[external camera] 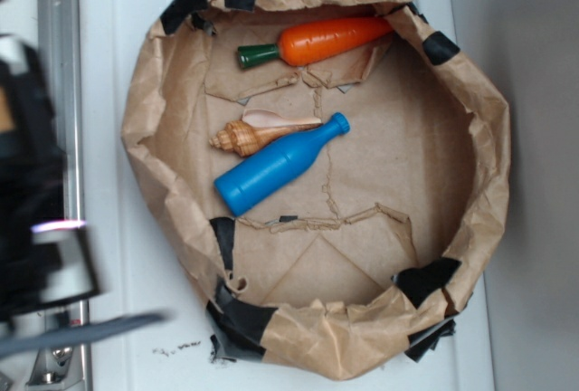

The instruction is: Grab the blue bottle.

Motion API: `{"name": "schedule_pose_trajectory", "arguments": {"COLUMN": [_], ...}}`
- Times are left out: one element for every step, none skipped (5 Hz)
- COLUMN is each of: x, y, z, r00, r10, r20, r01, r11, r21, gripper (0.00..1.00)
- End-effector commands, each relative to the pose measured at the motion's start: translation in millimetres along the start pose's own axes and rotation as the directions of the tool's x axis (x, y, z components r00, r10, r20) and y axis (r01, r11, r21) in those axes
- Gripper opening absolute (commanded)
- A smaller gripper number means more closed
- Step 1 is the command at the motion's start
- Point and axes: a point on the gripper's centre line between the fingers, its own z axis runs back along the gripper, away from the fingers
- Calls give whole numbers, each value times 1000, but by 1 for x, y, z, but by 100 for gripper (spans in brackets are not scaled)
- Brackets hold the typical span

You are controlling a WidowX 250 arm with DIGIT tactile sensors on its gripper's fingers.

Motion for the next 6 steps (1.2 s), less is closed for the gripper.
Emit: {"name": "schedule_pose_trajectory", "arguments": {"x": [69,63,44,28,24,22], "y": [-19,-10,-14,-13,-24,-40], "z": [-56,-106,-150,-153,-165,-183], "r00": [917,929,943,961,974,984], "r10": [396,369,325,266,192,111], "r20": [51,-4,-77,-74,-117,-139], "r01": [-398,-369,-331,-272,-207,-131], "r11": [917,929,939,959,971,981], "r21": [26,-25,-97,-75,-123,-146], "gripper": [100,100,100,100,100,100]}}
